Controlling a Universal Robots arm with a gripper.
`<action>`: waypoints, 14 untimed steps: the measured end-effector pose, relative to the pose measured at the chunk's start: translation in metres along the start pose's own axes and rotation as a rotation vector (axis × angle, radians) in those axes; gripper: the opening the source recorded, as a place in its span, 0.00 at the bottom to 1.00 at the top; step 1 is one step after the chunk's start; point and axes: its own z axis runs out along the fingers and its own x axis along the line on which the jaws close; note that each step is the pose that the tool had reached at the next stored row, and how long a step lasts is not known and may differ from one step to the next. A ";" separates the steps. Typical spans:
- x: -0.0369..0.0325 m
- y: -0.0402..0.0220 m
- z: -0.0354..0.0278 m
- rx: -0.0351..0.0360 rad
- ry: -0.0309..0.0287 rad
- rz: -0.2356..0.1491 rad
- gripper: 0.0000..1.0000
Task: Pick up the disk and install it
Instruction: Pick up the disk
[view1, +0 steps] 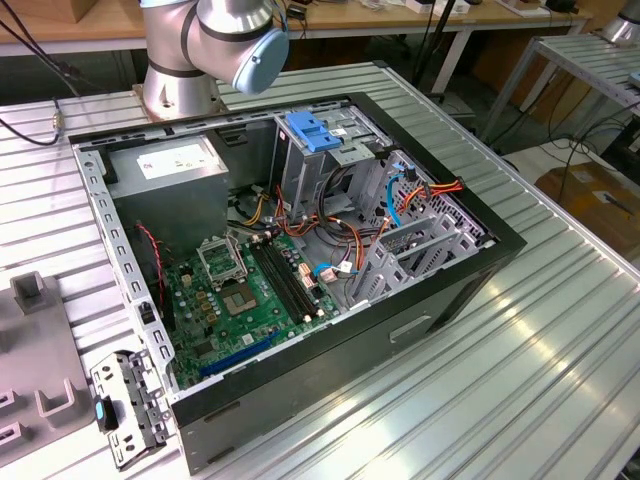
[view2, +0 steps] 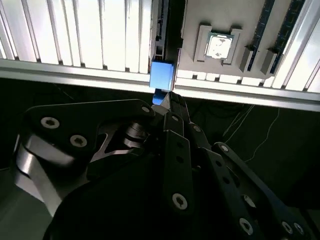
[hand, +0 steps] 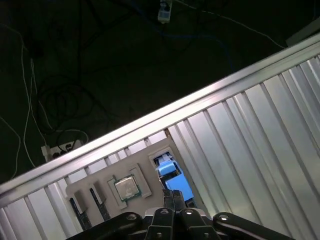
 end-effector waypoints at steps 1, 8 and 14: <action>0.0000 0.0000 0.0000 -0.0003 0.0019 -0.039 0.11; 0.0000 0.0000 0.0000 -0.0010 0.0068 -0.149 0.11; 0.0000 0.0000 0.0000 -0.0012 0.0083 -0.183 0.11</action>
